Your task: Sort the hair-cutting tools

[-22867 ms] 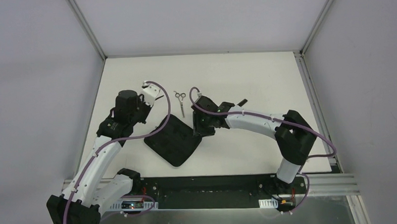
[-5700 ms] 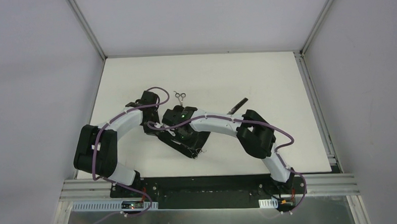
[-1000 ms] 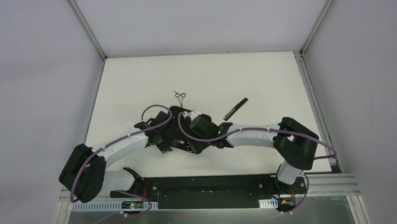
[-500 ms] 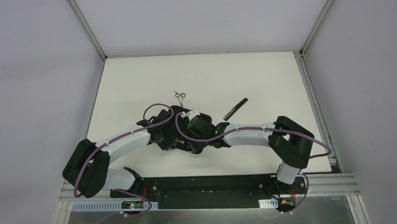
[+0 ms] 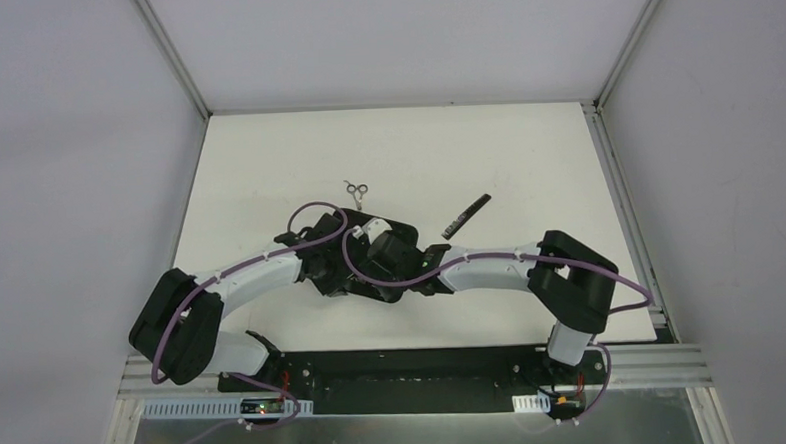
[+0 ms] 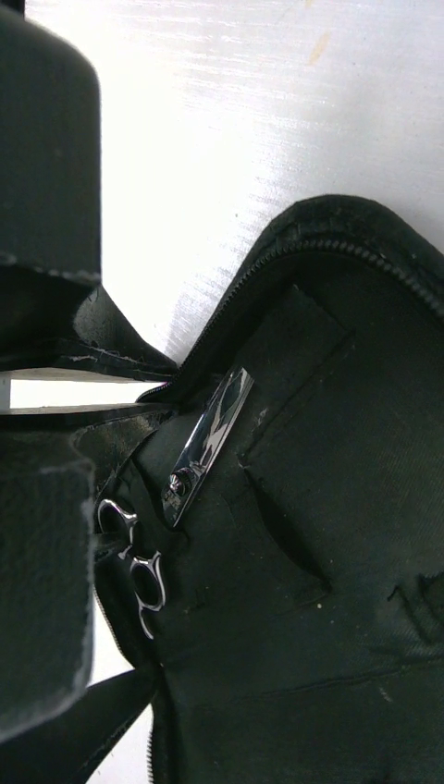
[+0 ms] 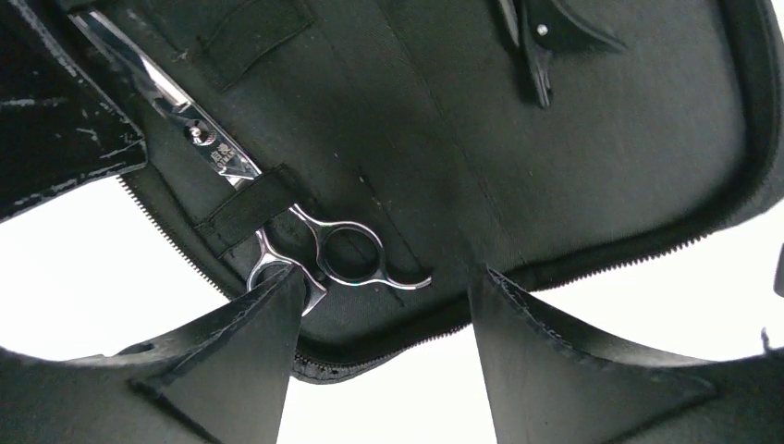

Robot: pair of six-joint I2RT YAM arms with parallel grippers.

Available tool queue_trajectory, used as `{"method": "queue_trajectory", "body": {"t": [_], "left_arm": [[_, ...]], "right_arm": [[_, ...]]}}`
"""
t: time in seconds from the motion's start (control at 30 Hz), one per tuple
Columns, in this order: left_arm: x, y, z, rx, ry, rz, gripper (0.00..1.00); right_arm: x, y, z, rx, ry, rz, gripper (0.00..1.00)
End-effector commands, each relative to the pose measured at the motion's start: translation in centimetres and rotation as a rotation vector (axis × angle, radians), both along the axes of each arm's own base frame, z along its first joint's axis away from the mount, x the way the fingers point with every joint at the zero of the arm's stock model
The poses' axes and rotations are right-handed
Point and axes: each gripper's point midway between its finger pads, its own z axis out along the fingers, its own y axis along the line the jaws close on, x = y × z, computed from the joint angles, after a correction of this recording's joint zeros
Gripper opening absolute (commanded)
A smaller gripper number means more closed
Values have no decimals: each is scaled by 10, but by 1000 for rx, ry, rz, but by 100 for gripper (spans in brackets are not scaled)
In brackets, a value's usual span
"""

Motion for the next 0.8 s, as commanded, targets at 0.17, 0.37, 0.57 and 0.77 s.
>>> {"method": "queue_trajectory", "body": {"t": [0.17, 0.37, 0.57, 0.77], "left_arm": [[-18, 16, -14, 104, 76, -91, 5], [-1, 6, 9, 75, 5, -119, 32], [27, 7, 58, 23, -163, -128, 55], [63, 41, 84, 25, -232, -157, 82]], "right_arm": [[42, -43, -7, -254, -170, -54, 69], [11, -18, 21, -50, -37, 38, 70], [7, -26, 53, 84, 31, -59, 73], [29, -56, 57, 145, 118, -259, 74]]}}
